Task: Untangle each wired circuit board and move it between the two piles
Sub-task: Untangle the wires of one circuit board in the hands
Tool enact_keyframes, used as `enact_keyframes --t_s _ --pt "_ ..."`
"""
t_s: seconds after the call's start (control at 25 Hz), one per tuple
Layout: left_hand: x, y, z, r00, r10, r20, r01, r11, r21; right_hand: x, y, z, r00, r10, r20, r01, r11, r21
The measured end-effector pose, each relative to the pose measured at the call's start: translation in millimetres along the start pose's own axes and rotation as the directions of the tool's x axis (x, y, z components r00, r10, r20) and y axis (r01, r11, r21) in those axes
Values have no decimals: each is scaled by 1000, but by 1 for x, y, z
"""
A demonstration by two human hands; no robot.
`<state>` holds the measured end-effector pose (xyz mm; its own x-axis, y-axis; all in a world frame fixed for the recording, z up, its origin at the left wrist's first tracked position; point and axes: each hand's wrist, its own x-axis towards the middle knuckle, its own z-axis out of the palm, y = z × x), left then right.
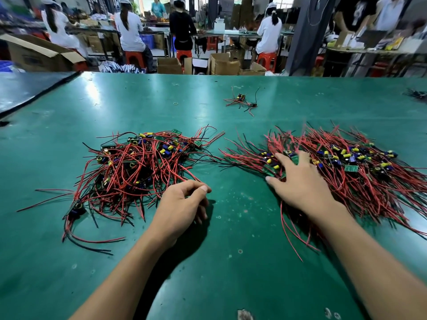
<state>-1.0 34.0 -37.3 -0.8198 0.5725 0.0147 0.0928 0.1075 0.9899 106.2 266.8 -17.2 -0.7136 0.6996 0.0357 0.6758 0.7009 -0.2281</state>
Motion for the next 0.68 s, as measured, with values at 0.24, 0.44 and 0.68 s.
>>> enact_keyframes --t_s 0.24,0.44,0.68 --pt "0 -1 -2 1000 -3 3 3 1000 4 7 13 0 985 52 -165 -5 963 271" --pt "2 -2 -3 1000 -3 -4 3 1000 8 12 33 -9 967 90 -239 8 924 383" --pt "1 -1 -4 1000 7 -1 -7 1000 16 13 27 3 989 23 -148 11 973 230"
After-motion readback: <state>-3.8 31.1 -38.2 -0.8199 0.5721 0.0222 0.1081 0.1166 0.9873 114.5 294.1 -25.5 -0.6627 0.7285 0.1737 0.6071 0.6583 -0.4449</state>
